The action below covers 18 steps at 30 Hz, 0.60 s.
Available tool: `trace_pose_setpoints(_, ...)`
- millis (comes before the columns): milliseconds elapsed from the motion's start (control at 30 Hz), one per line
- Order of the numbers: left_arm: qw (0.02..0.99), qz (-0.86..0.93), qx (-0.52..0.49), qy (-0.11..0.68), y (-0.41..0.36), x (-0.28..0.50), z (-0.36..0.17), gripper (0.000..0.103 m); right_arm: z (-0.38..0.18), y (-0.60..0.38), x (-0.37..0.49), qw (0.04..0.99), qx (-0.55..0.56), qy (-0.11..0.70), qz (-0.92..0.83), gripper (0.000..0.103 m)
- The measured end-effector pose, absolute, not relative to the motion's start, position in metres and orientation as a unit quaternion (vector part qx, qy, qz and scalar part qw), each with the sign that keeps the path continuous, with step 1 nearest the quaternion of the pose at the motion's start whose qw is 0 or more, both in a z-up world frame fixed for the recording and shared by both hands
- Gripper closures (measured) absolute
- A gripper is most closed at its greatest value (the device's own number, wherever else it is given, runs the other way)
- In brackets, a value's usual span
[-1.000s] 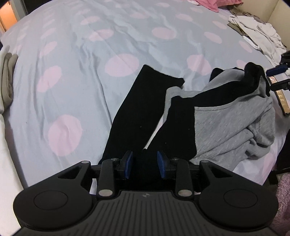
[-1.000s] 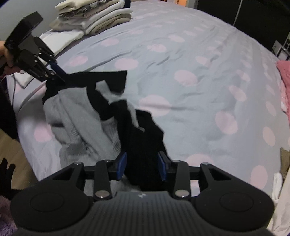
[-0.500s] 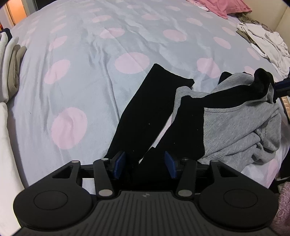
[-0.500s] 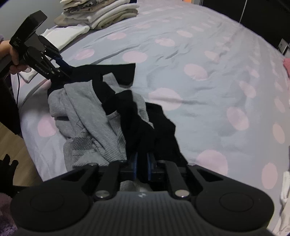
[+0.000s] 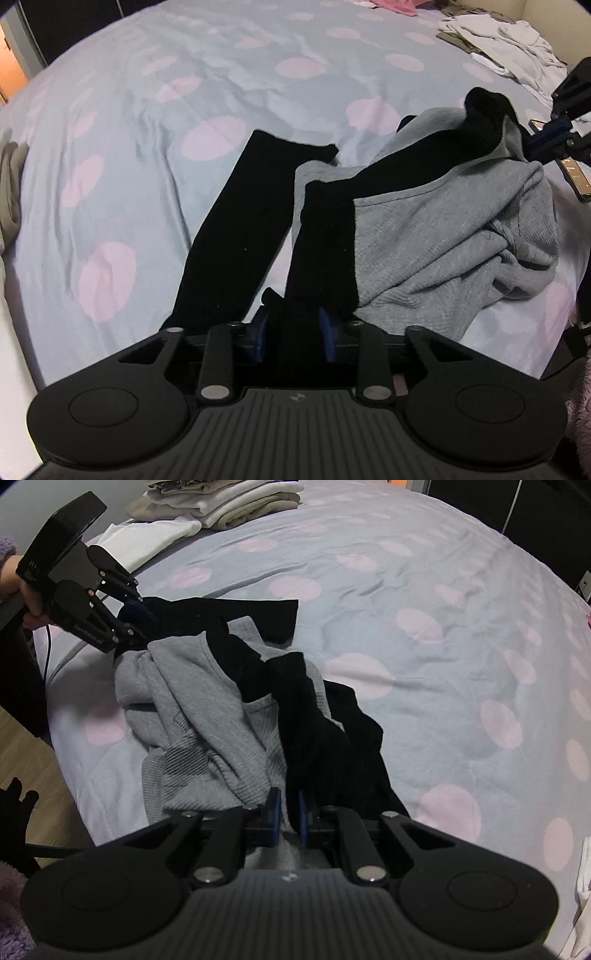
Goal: Fold clothes
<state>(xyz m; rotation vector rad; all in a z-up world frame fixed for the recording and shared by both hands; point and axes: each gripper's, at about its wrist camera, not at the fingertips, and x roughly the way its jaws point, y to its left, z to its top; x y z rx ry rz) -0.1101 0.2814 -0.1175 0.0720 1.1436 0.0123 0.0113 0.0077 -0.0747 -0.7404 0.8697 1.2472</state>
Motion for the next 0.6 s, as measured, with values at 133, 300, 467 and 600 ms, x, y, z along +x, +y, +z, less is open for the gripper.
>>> trace_pose_setpoints(133, 0.859, 0.022, 0.093, 0.503, 0.271, -0.117, -0.107, 0.075, -0.071, 0.006, 0.013, 0.669, -0.319, 0.385, 0.55, 0.091)
trace_pose_setpoints(300, 0.856, 0.005, 0.102, 0.506, 0.265, -0.11, -0.111, 0.065, -0.072, 0.008, 0.01, 0.669, -0.321, 0.382, 0.55, 0.091)
trace_pose_setpoints(467, 0.85, 0.003, 0.03, 0.526, 0.279, -0.099, -0.121, 0.083, -0.074, 0.01, 0.009, 0.671, -0.318, 0.382, 0.55, 0.091)
trace_pose_setpoints(600, 0.861, -0.01, 0.037, 0.508, 0.274, -0.104, -0.109, 0.099, -0.075, 0.007, 0.008, 0.676, -0.316, 0.38, 0.547, 0.099)
